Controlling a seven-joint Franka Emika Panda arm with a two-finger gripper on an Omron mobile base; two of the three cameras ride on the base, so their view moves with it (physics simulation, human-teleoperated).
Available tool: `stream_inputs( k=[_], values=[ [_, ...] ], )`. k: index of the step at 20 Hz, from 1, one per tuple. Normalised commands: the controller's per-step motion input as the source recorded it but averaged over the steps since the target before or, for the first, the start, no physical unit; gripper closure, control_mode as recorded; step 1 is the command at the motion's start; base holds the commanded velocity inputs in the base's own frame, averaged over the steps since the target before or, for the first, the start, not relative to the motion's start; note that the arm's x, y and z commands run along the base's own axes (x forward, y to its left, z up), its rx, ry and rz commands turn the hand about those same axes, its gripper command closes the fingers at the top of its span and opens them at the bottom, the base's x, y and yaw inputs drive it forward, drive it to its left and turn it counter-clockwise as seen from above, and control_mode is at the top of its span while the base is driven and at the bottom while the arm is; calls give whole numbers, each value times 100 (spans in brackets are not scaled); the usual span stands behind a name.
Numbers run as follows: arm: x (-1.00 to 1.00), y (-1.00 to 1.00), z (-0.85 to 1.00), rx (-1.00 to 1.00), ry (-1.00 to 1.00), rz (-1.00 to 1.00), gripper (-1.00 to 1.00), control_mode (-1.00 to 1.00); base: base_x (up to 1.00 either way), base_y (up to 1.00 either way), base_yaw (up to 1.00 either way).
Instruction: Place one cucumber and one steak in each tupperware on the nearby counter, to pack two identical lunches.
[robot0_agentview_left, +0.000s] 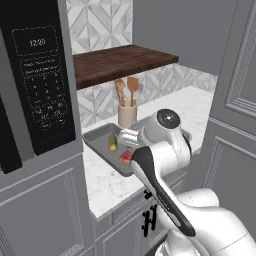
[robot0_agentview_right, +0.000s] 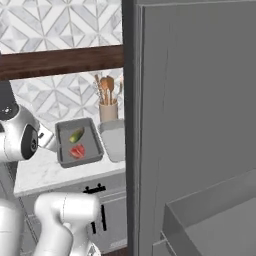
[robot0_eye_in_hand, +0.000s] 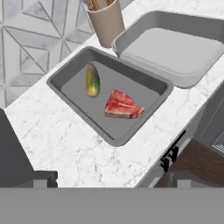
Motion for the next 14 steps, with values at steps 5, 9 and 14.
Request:
stream_inputs(
  k=[5, 9, 14],
  values=[
    [0, 0, 0, 0, 0, 0, -100, 100, -100, 54, 2],
    [0, 0, 0, 0, 0, 0, -100, 100, -100, 68, -16],
    [0, 0, 0, 0, 0, 0, -100, 100, -73, 43, -76]
  ],
)
